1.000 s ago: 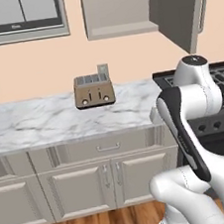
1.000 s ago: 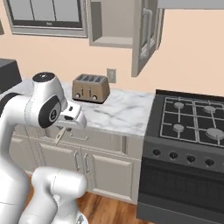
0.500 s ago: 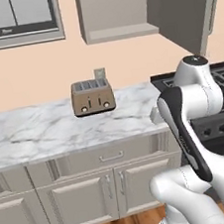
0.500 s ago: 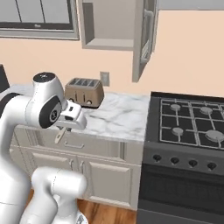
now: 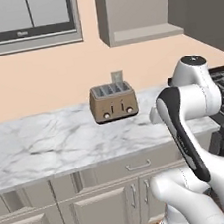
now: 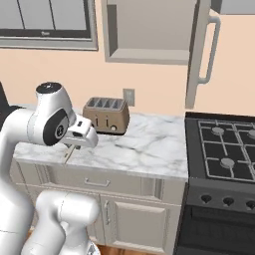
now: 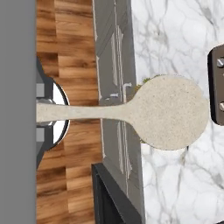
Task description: Pick up the sponge and dish brush from the sink, and place them back in the cabinet, and close the cabinet door.
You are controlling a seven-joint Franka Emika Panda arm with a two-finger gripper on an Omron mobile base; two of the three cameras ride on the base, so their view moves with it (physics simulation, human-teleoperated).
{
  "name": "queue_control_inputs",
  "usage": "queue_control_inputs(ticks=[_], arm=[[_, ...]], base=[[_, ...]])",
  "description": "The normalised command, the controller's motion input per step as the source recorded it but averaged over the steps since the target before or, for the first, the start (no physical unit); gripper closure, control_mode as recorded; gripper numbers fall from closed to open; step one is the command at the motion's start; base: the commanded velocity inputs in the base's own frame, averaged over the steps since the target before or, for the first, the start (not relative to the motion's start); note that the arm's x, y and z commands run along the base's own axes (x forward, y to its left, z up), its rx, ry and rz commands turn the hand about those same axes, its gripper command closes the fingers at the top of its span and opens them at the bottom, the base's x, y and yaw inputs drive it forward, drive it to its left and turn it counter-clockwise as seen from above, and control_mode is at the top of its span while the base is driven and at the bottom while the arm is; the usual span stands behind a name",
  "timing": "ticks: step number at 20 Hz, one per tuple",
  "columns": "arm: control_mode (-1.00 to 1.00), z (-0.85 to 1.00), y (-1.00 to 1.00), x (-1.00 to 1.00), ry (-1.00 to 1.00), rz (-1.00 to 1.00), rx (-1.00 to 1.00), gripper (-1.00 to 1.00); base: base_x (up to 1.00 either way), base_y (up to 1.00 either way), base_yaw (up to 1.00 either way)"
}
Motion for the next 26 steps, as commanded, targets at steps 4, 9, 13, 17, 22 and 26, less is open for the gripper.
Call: queue_control_inputs(ticks=[4, 9, 13, 17, 22, 26], arm=[[1.00, 0.00, 0.00, 0.00, 0.00, 0.00, 0.00, 1.00], [1.00, 0.00, 0.00, 0.00, 0.00, 0.00, 0.00, 1.00], [1.00, 0.00, 0.00, 0.00, 0.00, 0.00, 0.00, 1.00], [1.00, 0.00, 0.00, 0.00, 0.00, 0.00, 0.00, 1.00], [1.00, 0.00, 0.00, 0.00, 0.00, 0.00, 0.00, 1.00], [1.00, 0.00, 0.00, 0.00, 0.00, 0.00, 0.00, 1.00]], base=[[0.54, 0.06, 0.00], [0.59, 0.00, 0.00], [0.55, 0.00, 0.00], [0.36, 0.00, 0.00], [0.04, -0.13, 0.00], [0.00, -0.24, 0.00]])
